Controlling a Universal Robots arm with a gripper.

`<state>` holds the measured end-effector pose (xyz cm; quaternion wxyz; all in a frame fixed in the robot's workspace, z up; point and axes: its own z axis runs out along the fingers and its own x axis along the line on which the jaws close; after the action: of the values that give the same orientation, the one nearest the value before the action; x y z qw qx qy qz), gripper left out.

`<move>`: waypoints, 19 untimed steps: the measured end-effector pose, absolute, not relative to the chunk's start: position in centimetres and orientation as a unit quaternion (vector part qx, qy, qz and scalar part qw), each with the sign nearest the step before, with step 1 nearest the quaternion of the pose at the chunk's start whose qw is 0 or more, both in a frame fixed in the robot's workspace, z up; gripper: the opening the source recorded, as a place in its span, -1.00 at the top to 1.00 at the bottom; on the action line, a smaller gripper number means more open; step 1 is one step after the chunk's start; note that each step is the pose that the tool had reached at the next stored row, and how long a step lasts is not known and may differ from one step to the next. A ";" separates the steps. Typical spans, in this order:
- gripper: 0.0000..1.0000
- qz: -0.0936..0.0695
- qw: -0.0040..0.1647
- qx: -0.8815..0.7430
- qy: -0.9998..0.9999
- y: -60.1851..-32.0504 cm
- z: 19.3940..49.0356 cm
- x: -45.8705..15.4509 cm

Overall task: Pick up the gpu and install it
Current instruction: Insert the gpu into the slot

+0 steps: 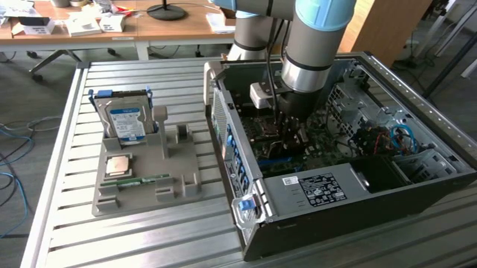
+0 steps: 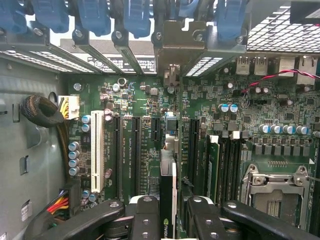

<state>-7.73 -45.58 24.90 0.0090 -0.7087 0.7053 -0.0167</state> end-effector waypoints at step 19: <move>0.47 -0.017 0.009 -0.714 0.700 -45.6 24.9 -7.6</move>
<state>-7.64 -45.58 24.85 0.0091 -0.7137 0.7001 -0.0167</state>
